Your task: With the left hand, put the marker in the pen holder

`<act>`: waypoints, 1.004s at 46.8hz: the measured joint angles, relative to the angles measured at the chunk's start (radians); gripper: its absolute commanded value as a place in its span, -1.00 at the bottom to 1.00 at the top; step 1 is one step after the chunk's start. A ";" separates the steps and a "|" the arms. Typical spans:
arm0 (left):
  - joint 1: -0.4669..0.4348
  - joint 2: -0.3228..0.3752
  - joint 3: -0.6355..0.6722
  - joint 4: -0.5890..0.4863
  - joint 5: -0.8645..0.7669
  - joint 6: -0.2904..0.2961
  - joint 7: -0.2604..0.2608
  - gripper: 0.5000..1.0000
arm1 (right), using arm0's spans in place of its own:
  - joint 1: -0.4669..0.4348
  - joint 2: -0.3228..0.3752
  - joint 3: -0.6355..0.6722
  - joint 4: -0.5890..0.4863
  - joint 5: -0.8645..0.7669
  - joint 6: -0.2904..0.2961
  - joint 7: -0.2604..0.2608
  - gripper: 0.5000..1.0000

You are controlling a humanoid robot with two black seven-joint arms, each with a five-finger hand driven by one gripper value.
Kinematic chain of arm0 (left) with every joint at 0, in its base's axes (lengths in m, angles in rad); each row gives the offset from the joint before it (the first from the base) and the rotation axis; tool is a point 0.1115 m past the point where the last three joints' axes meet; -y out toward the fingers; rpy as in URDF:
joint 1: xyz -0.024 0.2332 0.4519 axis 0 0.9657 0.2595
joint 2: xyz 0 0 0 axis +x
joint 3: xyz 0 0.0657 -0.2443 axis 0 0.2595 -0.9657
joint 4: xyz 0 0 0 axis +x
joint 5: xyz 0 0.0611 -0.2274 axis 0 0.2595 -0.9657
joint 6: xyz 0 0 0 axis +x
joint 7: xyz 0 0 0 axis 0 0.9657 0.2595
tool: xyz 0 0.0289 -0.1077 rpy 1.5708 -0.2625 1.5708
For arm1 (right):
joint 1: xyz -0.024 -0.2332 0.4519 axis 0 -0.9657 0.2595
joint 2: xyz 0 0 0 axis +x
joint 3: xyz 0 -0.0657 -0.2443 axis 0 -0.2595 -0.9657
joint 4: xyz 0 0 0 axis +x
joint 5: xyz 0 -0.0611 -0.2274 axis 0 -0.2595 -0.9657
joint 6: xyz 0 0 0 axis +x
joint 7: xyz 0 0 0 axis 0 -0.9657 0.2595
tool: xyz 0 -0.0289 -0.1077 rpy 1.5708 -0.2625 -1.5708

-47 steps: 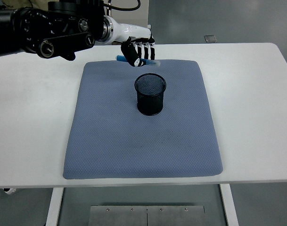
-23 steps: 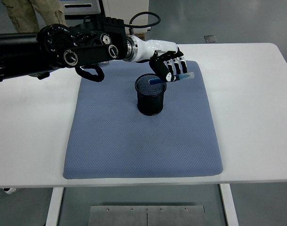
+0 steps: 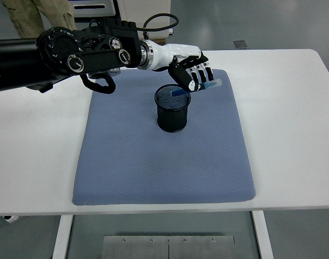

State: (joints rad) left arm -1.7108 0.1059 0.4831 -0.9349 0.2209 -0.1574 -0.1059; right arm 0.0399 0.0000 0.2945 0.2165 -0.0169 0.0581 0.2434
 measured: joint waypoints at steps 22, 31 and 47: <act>0.007 0.063 -0.012 0.035 -0.030 0.010 0.000 1.00 | 0.000 0.000 0.000 0.000 0.000 0.000 0.000 1.00; 0.025 0.111 -0.073 0.076 -0.075 0.005 0.000 1.00 | 0.000 0.000 0.000 0.000 0.000 0.000 0.000 1.00; 0.229 0.285 -0.353 0.079 -0.075 0.014 0.000 1.00 | 0.000 0.000 0.000 0.000 0.000 0.000 0.000 1.00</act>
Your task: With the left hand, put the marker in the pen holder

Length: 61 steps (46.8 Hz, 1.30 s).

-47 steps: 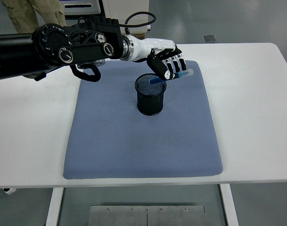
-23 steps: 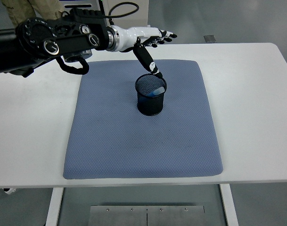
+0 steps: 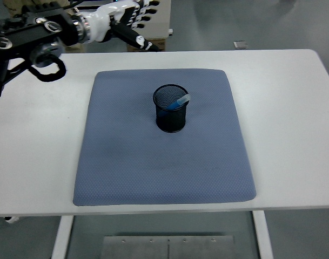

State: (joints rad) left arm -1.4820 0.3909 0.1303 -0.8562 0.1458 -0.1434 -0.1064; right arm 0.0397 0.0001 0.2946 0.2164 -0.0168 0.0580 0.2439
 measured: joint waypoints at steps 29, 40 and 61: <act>0.378 0.171 -0.447 0.051 -0.141 0.004 -0.002 1.00 | 0.000 0.000 0.000 0.000 0.000 0.000 -0.001 1.00; 0.484 0.171 -0.641 0.050 -0.202 0.001 -0.001 1.00 | 0.000 0.000 0.000 0.000 0.000 0.000 0.000 1.00; 0.562 0.160 -0.715 0.049 -0.233 0.001 -0.003 1.00 | -0.001 0.000 -0.001 0.000 -0.002 0.000 -0.001 1.00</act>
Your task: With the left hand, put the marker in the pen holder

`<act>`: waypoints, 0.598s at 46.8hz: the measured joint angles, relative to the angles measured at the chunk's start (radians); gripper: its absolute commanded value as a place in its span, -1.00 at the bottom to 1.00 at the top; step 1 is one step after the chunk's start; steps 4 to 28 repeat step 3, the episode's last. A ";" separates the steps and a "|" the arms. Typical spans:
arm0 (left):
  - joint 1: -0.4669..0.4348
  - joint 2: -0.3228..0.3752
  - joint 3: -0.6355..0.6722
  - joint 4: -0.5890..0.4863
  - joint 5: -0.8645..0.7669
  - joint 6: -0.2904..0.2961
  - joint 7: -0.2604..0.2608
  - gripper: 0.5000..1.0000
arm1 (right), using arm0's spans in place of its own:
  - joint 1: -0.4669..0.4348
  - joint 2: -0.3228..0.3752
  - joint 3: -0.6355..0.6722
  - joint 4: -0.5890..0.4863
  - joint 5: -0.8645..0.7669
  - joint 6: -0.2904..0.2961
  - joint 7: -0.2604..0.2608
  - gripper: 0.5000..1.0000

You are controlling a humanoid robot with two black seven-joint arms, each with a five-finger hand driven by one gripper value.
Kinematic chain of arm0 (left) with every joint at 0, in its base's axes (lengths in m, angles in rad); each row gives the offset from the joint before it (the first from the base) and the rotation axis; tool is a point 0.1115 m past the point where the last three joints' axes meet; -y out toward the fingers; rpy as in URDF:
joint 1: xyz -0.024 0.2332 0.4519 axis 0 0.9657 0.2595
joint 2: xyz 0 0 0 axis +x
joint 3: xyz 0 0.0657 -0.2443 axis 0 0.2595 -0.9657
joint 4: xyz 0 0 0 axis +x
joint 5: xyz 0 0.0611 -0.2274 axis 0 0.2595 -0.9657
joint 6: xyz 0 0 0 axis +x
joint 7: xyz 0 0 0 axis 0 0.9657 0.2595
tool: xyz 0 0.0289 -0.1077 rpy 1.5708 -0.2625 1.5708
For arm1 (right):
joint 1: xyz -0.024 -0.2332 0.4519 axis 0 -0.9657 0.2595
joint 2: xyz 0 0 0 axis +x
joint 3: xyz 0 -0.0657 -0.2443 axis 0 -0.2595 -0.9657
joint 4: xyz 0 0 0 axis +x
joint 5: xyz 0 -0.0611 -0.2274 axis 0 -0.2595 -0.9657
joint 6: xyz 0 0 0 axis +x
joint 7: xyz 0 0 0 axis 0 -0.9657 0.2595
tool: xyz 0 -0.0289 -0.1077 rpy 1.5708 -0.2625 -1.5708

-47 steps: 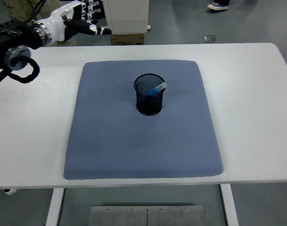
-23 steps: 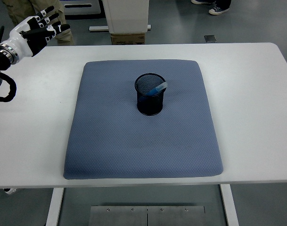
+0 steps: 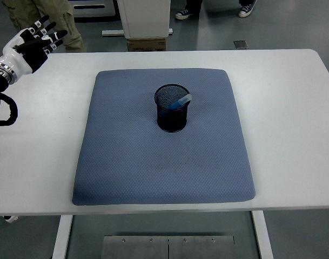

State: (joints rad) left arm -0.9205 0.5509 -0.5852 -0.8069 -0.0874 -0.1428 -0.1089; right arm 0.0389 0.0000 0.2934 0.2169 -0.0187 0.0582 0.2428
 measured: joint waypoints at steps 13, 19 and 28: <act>0.001 -0.004 0.000 0.000 0.000 -0.001 0.000 1.00 | 0.000 0.000 0.001 0.002 0.000 0.000 0.000 1.00; 0.001 -0.004 0.000 0.000 0.000 -0.001 0.000 1.00 | 0.000 0.000 0.001 0.002 0.000 0.000 0.000 1.00; 0.001 -0.004 0.000 0.000 0.000 -0.001 0.000 1.00 | 0.000 0.000 0.001 0.002 0.000 0.000 0.000 1.00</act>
